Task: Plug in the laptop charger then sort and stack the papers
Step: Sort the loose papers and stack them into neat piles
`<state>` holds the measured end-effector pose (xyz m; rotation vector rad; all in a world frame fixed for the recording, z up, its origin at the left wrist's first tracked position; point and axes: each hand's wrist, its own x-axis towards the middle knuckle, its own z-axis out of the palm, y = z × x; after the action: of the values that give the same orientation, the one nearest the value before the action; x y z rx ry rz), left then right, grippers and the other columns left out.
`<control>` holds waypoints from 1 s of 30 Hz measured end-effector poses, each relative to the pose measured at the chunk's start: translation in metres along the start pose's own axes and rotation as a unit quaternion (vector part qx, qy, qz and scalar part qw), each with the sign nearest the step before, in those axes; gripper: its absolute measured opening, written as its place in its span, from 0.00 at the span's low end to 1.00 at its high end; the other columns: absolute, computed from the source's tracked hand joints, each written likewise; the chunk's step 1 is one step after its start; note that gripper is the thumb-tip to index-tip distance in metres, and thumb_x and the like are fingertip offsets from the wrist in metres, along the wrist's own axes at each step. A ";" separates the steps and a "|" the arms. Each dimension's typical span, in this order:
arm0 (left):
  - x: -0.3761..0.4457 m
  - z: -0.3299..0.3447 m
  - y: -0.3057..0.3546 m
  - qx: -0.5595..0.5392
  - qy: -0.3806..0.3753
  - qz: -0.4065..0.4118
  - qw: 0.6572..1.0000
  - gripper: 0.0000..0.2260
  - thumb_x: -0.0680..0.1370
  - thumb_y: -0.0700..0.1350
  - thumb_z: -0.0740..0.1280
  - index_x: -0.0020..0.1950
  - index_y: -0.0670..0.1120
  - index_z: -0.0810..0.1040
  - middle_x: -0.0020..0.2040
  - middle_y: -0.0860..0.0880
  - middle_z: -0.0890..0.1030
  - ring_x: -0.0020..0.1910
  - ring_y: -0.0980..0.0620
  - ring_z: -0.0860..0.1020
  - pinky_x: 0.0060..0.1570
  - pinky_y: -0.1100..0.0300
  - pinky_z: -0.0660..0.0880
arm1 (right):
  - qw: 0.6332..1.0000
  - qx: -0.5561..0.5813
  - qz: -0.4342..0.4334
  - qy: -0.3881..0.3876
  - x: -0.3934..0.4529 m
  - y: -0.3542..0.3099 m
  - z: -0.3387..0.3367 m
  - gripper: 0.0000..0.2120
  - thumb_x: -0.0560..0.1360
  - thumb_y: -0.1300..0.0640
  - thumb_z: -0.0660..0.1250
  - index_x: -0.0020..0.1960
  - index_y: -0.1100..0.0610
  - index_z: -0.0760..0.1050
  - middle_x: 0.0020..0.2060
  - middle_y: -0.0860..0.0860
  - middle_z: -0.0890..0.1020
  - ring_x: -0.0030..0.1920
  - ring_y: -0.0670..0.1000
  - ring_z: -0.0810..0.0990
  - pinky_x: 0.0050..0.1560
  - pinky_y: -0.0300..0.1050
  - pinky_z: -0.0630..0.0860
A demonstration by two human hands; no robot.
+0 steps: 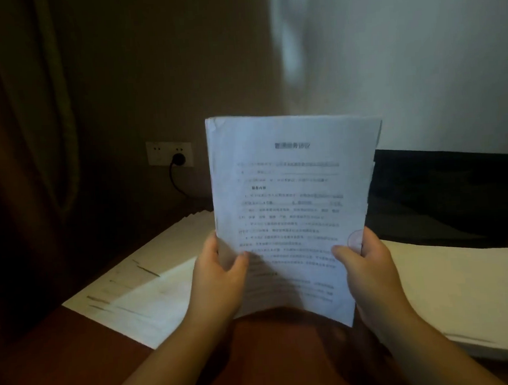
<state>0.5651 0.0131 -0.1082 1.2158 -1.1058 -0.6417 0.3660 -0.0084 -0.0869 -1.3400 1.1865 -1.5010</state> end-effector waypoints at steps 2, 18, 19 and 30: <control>-0.006 0.002 -0.006 0.021 -0.006 -0.013 1.000 0.17 0.79 0.45 0.69 0.65 0.57 0.70 0.58 0.61 0.76 0.56 0.58 0.76 0.47 0.62 0.78 | 1.000 -0.002 0.011 -0.004 -0.005 0.004 0.001 0.13 0.81 0.62 0.62 0.53 0.44 0.76 0.44 0.41 0.85 0.43 0.42 0.84 0.34 0.39 0.80; 0.022 0.012 0.057 0.103 -0.126 -0.011 0.987 0.15 0.79 0.41 0.68 0.54 0.61 0.71 0.52 0.60 0.77 0.48 0.57 0.77 0.41 0.55 0.79 | 0.998 0.006 0.059 -0.008 -0.018 -0.039 -0.051 0.12 0.81 0.65 0.61 0.52 0.55 0.82 0.50 0.46 0.86 0.48 0.51 0.86 0.44 0.56 0.84; 0.022 0.016 0.061 0.123 -0.145 -0.018 0.982 0.15 0.79 0.41 0.69 0.55 0.61 0.71 0.52 0.60 0.77 0.47 0.57 0.77 0.38 0.58 0.78 | 0.996 0.027 0.083 0.002 -0.021 -0.039 -0.057 0.13 0.80 0.68 0.60 0.52 0.58 0.82 0.48 0.48 0.86 0.48 0.53 0.86 0.48 0.59 0.83; -0.028 0.082 0.078 -0.122 -0.187 -0.297 0.929 0.09 0.82 0.45 0.65 0.62 0.48 0.76 0.48 0.44 0.86 0.49 0.46 0.84 0.40 0.54 0.78 | 0.947 0.185 0.167 0.201 -0.051 -0.031 -0.127 0.11 0.80 0.68 0.59 0.52 0.57 0.78 0.53 0.56 0.83 0.54 0.57 0.82 0.59 0.59 0.78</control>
<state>0.4670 0.0260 -0.0465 1.2374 -0.9162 -1.4816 0.2479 0.0660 -0.0707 -0.5634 1.2239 -1.6806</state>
